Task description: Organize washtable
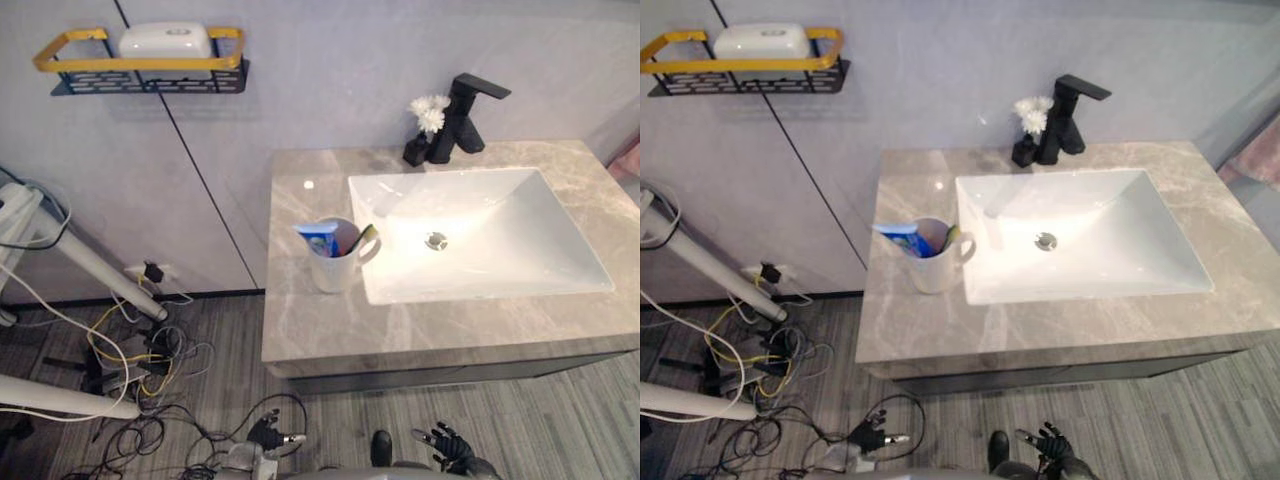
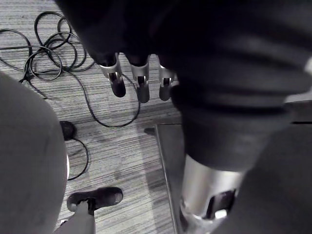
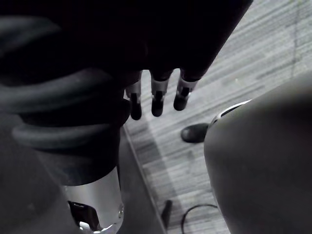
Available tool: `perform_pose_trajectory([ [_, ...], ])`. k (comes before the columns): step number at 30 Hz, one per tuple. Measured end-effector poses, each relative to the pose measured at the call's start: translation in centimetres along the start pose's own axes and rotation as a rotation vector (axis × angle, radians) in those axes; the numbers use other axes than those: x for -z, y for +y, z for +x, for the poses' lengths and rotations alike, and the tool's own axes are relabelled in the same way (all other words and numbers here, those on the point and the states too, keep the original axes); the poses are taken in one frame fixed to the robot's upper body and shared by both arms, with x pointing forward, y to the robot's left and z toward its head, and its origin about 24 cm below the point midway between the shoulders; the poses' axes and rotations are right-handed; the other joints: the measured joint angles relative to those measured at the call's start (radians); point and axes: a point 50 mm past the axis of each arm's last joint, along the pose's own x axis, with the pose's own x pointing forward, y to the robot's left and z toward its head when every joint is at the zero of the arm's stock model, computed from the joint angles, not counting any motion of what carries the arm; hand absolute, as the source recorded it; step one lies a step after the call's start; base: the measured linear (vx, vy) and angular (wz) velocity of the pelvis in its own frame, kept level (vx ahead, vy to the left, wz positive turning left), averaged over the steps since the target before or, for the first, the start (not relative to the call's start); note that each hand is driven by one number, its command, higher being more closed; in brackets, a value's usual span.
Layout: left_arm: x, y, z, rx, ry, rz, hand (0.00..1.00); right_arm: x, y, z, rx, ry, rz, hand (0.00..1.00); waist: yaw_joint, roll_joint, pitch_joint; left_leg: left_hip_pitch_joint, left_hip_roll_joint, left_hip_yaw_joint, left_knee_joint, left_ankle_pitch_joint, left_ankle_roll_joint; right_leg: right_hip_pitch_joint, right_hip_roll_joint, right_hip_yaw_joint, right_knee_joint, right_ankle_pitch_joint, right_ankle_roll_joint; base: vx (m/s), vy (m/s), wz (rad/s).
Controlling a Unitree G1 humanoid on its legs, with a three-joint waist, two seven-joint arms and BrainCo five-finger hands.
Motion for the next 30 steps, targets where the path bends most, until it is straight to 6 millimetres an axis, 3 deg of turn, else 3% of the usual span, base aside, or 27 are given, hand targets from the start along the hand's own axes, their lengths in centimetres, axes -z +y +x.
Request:
perform_pose_trajectory([
  [9, 0.0, 0.0, 0.0, 0.000, 0.002, -0.001, 0.00, -0.3, 0.3, 0.1, -0.021, 0.000, -0.055, 0.00, -0.001, -0.006, 0.005, 0.021, -0.003, 0.052, 0.026, 0.000, 0.000, 0.010, 0.004, 0.055, 0.000, 0.008, 0.004, -0.04, -0.012, -0.19],
  [19, -0.1, 0.2, 0.0, -0.006, 0.001, -0.005, 0.00, -0.5, 0.5, 0.2, -0.028, -0.006, -0.063, 0.00, -0.001, -0.011, 0.028, 0.031, 0.010, 0.036, 0.056, 0.000, 0.000, 0.041, 0.009, 0.032, 0.000, 0.013, -0.003, -0.07, -0.022, 0.06],
  [30, -0.8, 0.1, 0.2, -0.004, -0.021, -0.004, 0.00, -1.4, 0.6, 0.3, -0.034, -0.035, -0.090, 0.00, 0.002, 0.010, 0.072, 0.013, 0.026, -0.029, 0.088, 0.000, -0.002, 0.078, 0.010, -0.033, 0.001, 0.012, -0.020, -0.09, -0.020, 0.19],
])
